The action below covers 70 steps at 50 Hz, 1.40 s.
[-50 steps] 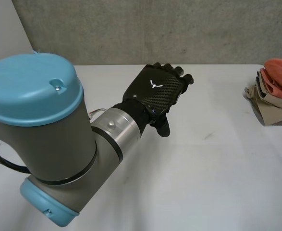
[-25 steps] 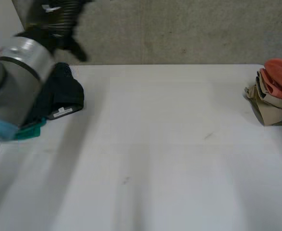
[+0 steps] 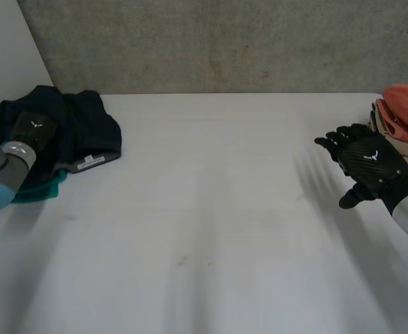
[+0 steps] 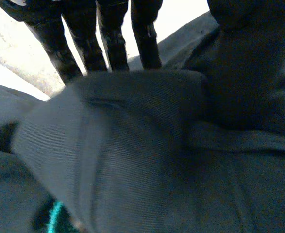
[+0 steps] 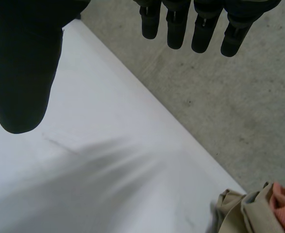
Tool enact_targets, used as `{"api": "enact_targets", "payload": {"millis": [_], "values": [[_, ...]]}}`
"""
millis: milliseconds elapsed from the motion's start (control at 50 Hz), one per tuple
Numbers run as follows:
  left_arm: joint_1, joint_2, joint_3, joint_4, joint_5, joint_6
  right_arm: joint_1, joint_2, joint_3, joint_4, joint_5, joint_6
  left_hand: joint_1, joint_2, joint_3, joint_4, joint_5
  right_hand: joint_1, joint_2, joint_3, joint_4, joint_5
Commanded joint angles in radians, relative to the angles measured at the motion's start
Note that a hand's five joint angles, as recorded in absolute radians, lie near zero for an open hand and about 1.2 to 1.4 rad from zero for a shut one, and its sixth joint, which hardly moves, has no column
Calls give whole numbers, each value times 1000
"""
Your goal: Fold the laundry.
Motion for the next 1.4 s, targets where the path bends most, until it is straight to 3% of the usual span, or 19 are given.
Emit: {"api": "enact_targets", "payload": {"millis": [20,120,200,280,380,500,580,640,660,680,700,740,800,920,1020,1080,1200,1300,1400], "values": [[-32,-2,26,-1,-46,-17,-6,-13,15,10,0,-5,594,643,647,643,662,-62,-47,-42,-34,-50],[-106,126,-36,-16,-145,-75,-15,-28,12,10,13,-5,594,643,647,643,662,-62,-47,-42,-34,-50],[-162,334,-176,-21,-171,-268,-15,-54,6,11,48,6,594,643,647,643,662,-62,-47,-42,-34,-50],[-291,568,-329,-26,-168,-536,-13,-85,3,14,92,16,594,643,647,643,662,-62,-47,-42,-34,-50],[-443,726,-435,-39,-171,-724,-13,-110,4,16,129,18,594,643,647,643,662,-62,-47,-42,-34,-50],[-691,672,-431,-24,-228,-787,-13,-117,4,43,164,18,594,643,647,643,662,-62,-47,-42,-34,-50],[-811,522,-339,-16,-329,-791,-13,-116,4,57,172,18,594,643,647,643,662,-62,-47,-42,-34,-50],[-868,436,-269,-25,-359,-793,-13,-113,6,60,172,18,594,643,647,643,662,-62,-47,-42,-34,-50],[-897,396,-239,-27,-356,-801,-13,-111,6,60,172,18,548,596,601,597,616,-62,-47,-42,-34,-50],[-911,382,-230,-29,-351,-807,-13,-110,6,62,172,18,330,378,383,379,397,-62,-47,-42,-34,-50],[-925,376,-224,-35,-340,-822,-13,-108,6,62,172,18,-109,-60,-56,-59,-41,-62,-47,-42,-34,-50],[-928,379,-227,-42,-330,-830,-15,-107,6,63,172,20,-367,-319,-314,-318,-300,-62,-47,-42,-34,-50],[-933,410,-247,-64,-332,-822,-13,-105,3,65,172,39,-503,-455,-450,-454,-436,-62,-47,-42,-34,-50],[-838,595,-408,-98,-345,-743,-9,-108,-32,163,175,113,-512,-464,-459,-463,-445,-62,-47,-42,-34,-50],[-706,787,-647,-85,-340,-557,16,-113,-103,316,177,219,-515,-467,-462,-466,-447,-62,-47,-42,-34,-50],[-664,857,-771,-64,-342,-470,66,-110,-159,408,177,321,-518,-470,-465,-469,-450,-62,-47,-42,-34,-50],[-637,899,-951,52,-346,-405,146,-45,-220,447,191,535,-506,-458,-453,-457,-439,-62,-47,-42,-34,-50],[-643,865,-1018,158,-348,-397,263,96,-284,433,270,602,-498,-449,-445,-448,-430,-62,-47,-42,-34,-50],[-638,701,-980,269,-352,-393,359,260,-377,421,431,607,-433,-385,-380,-384,-365,-62,-47,-42,-34,-50]]}}
